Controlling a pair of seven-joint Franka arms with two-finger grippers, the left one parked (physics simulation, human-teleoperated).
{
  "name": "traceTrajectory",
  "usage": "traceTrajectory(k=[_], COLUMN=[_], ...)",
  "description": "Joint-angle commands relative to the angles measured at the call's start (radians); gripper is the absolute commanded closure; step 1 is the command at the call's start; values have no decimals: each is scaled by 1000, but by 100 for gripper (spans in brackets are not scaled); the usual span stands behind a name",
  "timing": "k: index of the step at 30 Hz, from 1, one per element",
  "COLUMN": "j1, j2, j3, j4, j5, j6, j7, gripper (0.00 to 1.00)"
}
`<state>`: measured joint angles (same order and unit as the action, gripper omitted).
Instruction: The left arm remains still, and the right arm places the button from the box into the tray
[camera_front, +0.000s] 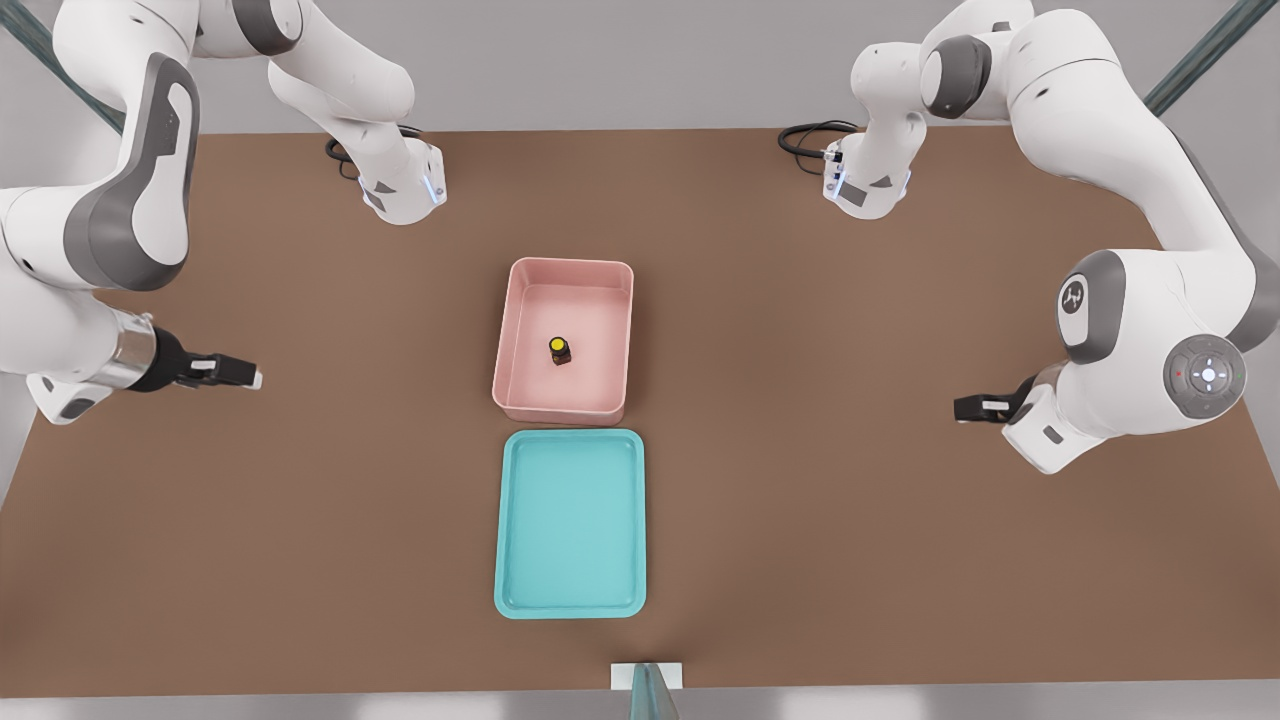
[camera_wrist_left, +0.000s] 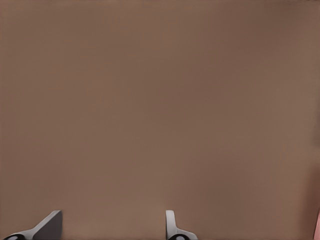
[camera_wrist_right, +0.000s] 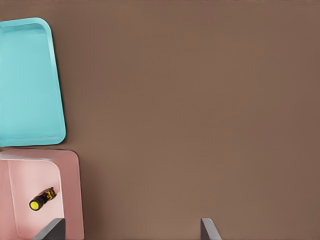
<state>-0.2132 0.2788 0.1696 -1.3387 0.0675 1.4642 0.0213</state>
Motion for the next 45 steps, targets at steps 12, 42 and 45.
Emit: traceTrajectory(k=[12,42,45], j1=[736,962,962], j2=[5,13,14], j3=[61,-246,-231], j4=[-283,-902,-904], j5=[87,80,78], j6=[321,1148,1148], j7=[775,580,571], gripper=[0,0,0])
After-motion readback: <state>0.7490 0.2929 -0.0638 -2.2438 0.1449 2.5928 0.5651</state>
